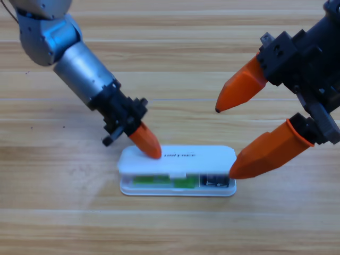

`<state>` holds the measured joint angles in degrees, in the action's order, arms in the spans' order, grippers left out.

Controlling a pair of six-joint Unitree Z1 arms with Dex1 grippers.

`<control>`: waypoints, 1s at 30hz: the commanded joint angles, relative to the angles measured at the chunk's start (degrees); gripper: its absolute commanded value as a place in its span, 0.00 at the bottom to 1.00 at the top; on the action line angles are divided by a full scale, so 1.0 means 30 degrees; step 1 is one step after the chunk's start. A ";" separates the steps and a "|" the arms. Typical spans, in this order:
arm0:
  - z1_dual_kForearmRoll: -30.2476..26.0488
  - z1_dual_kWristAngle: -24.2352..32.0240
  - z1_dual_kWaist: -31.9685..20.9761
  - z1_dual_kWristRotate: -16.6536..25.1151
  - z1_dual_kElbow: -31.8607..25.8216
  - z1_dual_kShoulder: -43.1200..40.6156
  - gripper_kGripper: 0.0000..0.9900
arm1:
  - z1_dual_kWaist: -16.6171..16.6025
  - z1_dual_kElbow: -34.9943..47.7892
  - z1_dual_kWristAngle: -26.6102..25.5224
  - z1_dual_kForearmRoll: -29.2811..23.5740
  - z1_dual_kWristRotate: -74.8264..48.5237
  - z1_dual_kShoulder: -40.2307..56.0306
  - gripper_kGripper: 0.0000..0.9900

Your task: Clean up eraser and pencils

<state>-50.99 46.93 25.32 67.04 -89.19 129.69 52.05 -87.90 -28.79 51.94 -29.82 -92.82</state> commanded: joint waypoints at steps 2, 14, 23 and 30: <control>0.1265 -0.0907 0.1228 -0.0197 0.1428 0.0070 0.00 | -0.0122 0.0500 -0.0042 -0.0264 0.0185 0.0003 0.99; 0.3784 -0.1991 0.1609 -0.0930 0.3244 0.0158 0.00 | -0.0152 0.0441 -0.0013 -0.0293 0.0331 -0.0114 0.99; 0.4517 -0.2548 0.1609 -0.1281 0.4065 -0.0311 0.00 | -0.0122 0.0412 -0.0013 -0.0293 0.0419 -0.0085 0.99; 0.2671 -0.3544 0.1609 -0.1779 0.4328 -0.6229 0.00 | -0.0152 0.0412 0.0105 -0.0293 0.0507 -0.0085 0.99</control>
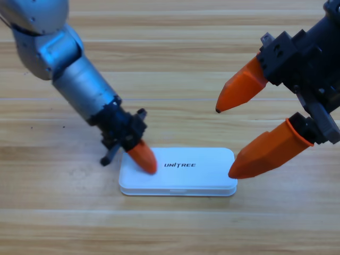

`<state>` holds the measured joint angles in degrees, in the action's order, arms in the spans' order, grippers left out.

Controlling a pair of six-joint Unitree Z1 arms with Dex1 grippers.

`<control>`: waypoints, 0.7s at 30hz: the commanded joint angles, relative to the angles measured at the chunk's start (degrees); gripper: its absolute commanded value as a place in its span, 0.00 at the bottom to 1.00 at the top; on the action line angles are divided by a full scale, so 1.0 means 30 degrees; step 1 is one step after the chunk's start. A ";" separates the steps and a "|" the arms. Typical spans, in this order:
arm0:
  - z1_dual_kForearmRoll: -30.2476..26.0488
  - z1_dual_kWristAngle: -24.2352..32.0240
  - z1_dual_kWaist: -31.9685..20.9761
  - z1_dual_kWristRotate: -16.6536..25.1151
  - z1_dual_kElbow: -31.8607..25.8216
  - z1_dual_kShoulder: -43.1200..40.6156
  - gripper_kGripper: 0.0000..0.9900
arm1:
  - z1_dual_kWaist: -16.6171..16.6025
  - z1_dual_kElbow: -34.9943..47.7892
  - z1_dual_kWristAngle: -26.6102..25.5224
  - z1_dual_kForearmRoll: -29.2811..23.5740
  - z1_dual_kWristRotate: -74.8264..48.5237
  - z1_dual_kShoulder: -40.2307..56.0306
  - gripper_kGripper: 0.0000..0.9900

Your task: Clean up eraser and pencils

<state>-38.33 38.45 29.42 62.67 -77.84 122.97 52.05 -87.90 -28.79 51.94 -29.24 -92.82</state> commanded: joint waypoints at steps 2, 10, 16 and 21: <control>-0.2398 -0.0719 0.0212 -0.0383 0.0576 -0.5982 0.00 | -0.0152 0.0412 0.0134 -0.0291 0.0344 -0.0085 0.99; -0.4331 -0.0689 0.0183 -0.0412 0.1602 -1.2046 0.00 | -0.0152 0.0383 0.0164 -0.0291 0.0402 -0.0026 0.99; -0.4331 -0.0748 0.0183 0.0174 0.3155 -1.4038 0.42 | -0.0152 0.0383 0.0339 -0.0291 0.0432 -0.0026 0.99; -0.4214 -0.1099 0.0183 -0.0031 0.3506 -1.3657 1.00 | -0.0122 0.0383 0.0427 -0.0291 0.0461 -0.0026 0.99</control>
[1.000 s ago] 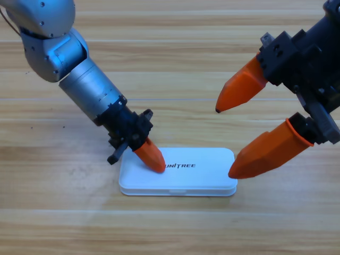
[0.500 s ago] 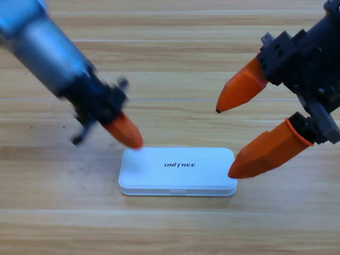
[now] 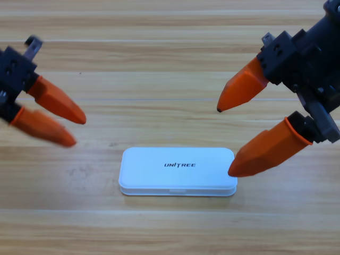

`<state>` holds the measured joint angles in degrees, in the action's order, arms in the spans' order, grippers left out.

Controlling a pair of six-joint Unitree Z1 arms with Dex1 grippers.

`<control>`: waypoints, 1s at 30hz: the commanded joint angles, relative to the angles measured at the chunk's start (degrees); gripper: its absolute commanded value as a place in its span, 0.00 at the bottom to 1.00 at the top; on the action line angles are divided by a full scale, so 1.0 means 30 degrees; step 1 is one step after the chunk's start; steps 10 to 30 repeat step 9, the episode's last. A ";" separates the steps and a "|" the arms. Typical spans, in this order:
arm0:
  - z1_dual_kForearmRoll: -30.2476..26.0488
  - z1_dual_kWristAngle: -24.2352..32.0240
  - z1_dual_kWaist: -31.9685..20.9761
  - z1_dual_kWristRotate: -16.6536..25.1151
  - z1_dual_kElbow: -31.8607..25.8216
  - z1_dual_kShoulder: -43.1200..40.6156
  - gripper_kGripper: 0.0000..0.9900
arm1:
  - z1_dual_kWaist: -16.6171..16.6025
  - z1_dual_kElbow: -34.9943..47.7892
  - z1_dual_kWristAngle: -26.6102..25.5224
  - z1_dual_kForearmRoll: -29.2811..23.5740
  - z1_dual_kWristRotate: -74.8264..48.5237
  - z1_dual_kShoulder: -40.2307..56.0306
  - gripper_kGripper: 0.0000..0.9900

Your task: Clean up eraser and pencils

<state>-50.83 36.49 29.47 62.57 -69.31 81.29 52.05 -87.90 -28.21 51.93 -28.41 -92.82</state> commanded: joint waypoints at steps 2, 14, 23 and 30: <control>0.0010 -0.0505 0.0168 -0.0086 0.0809 0.0442 1.00 | -0.0152 0.0383 0.0233 -0.0290 0.0181 -0.0026 0.99; 0.0098 -0.0798 0.0051 -0.0613 0.0604 0.0823 1.00 | -0.0152 0.0413 0.0321 -0.0290 0.0181 -0.0026 0.99; 0.0098 -0.0798 0.0051 -0.0613 0.0604 0.0823 1.00 | -0.0152 0.0413 0.0321 -0.0290 0.0181 -0.0026 0.99; 0.0098 -0.0798 0.0051 -0.0613 0.0604 0.0823 1.00 | -0.0152 0.0413 0.0321 -0.0290 0.0181 -0.0026 0.99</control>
